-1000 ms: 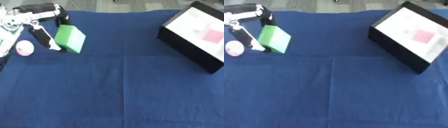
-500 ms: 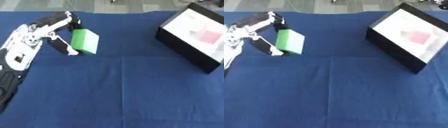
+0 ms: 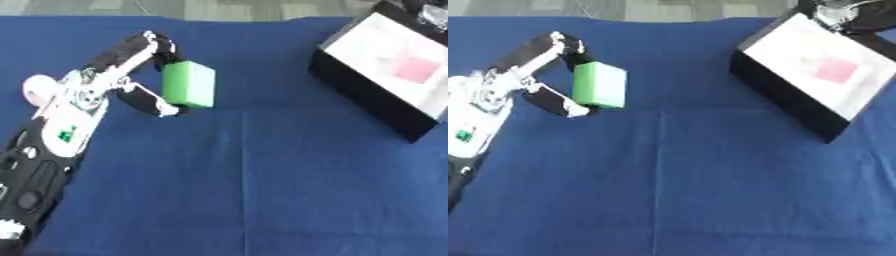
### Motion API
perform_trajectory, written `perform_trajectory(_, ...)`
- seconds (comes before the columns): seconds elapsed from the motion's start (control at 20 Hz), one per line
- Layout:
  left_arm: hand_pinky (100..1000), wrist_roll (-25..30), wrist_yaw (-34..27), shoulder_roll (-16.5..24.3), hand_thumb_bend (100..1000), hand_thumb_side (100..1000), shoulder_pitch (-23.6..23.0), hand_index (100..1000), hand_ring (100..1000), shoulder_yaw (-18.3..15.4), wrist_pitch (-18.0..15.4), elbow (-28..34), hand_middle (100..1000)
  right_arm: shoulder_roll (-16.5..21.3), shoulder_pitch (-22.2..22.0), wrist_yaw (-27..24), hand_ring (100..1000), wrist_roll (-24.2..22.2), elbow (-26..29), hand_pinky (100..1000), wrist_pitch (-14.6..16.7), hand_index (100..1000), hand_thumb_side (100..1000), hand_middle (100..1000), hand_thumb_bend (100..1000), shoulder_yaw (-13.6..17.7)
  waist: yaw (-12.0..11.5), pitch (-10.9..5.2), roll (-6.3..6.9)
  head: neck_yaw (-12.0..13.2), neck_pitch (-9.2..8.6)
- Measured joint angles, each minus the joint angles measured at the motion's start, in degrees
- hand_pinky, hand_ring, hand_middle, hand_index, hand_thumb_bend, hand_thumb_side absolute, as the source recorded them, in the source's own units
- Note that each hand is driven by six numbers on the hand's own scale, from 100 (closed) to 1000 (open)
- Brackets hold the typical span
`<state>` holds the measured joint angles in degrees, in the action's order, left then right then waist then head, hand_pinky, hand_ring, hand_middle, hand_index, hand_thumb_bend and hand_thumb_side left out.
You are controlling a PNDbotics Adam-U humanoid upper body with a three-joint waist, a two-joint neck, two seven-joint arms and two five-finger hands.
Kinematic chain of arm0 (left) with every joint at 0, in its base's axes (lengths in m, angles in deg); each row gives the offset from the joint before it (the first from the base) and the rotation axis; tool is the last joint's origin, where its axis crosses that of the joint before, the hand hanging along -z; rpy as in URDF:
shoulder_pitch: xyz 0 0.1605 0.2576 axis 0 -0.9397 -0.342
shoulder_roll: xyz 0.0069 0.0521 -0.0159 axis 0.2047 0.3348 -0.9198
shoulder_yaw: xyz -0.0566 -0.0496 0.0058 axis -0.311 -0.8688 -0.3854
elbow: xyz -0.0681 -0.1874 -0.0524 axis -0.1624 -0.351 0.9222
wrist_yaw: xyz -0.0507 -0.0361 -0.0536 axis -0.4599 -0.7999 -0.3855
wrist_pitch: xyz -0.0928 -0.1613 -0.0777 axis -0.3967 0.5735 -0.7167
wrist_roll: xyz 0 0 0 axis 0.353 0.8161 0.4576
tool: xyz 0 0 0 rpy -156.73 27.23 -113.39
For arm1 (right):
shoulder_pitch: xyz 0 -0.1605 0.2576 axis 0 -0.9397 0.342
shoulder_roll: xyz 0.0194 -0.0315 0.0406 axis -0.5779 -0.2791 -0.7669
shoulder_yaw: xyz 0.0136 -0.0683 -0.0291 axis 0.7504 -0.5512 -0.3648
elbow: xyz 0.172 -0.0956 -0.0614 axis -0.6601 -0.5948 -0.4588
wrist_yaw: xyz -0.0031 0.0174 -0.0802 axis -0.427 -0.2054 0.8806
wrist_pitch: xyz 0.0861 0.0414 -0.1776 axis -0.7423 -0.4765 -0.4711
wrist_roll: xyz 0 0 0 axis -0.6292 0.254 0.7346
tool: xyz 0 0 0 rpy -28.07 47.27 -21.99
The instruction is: Pick up the objects with one hand, pass them to the other hand, and then place them into the box on the other side of the table.
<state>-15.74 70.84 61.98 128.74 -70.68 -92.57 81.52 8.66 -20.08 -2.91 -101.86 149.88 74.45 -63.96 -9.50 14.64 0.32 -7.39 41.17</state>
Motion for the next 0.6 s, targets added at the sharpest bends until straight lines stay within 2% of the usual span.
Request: perform_trajectory(0.6,546,-7.04,-1.94,-4.28,100,100,-2.13,550,515,-0.85,0.19,0.7,484,-1.9,1.72,7.97,1000,-4.79,0.02,892,5.77,855,127,819,341,-3.63,0.15,0.0,0.0,0.21,0.05)
